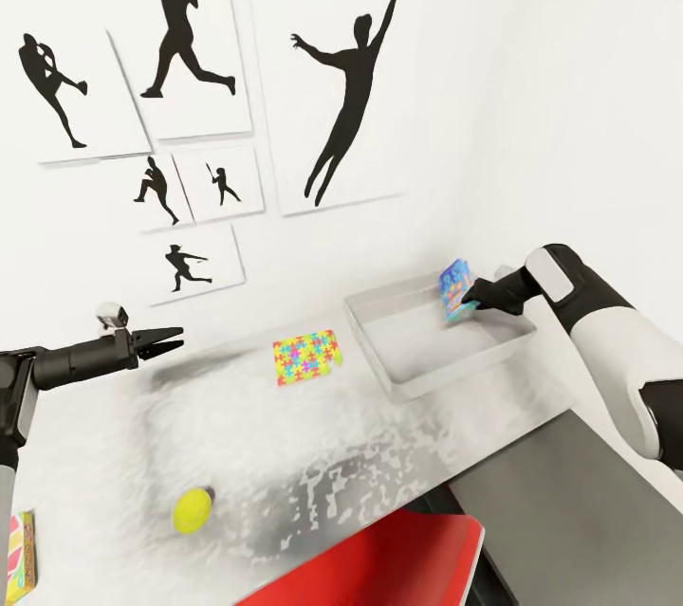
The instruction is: Put all the toys in the child's room - the three board games (two on the bed and one on the table), the two jigsaw puzzles on the table, and the tennis ball on the table - inside the toy box on the table in the child's room.
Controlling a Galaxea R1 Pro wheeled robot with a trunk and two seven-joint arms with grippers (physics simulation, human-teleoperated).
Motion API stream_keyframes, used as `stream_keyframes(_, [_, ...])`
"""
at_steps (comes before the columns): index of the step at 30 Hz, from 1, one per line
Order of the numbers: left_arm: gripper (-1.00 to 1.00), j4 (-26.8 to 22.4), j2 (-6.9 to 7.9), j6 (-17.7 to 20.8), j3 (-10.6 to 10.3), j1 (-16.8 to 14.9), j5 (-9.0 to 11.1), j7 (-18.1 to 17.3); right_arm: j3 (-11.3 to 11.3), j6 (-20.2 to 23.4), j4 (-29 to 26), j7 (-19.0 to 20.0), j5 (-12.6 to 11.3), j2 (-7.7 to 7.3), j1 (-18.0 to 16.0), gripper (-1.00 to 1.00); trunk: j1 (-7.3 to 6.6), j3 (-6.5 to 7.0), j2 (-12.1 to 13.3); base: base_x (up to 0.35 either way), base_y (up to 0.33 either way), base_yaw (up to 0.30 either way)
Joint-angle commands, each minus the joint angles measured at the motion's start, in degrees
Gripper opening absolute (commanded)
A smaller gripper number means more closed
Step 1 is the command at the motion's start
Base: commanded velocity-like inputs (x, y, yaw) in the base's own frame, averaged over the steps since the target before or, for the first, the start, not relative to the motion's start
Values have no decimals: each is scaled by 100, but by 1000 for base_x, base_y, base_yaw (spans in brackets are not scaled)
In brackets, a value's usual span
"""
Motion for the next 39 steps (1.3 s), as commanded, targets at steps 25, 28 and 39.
stream_keyframes(25, [100,-4,-8,60,16,-13,-41,-44,71,11,257,-42,-69,-33,-243,-100,4,-222,-12,0,0,0])
stream_keyframes(28, [100,-4,-7,60,16,-14,-40,-44,67,11,364,-38,-69,-31,-245,-100,4,-251,-12,0,0,0])
stream_keyframes(39, [100,-4,1,60,16,-15,-29,-44,64,11,425,343,-69,-30,-260,-100,4,-355,-12,0,0,0])
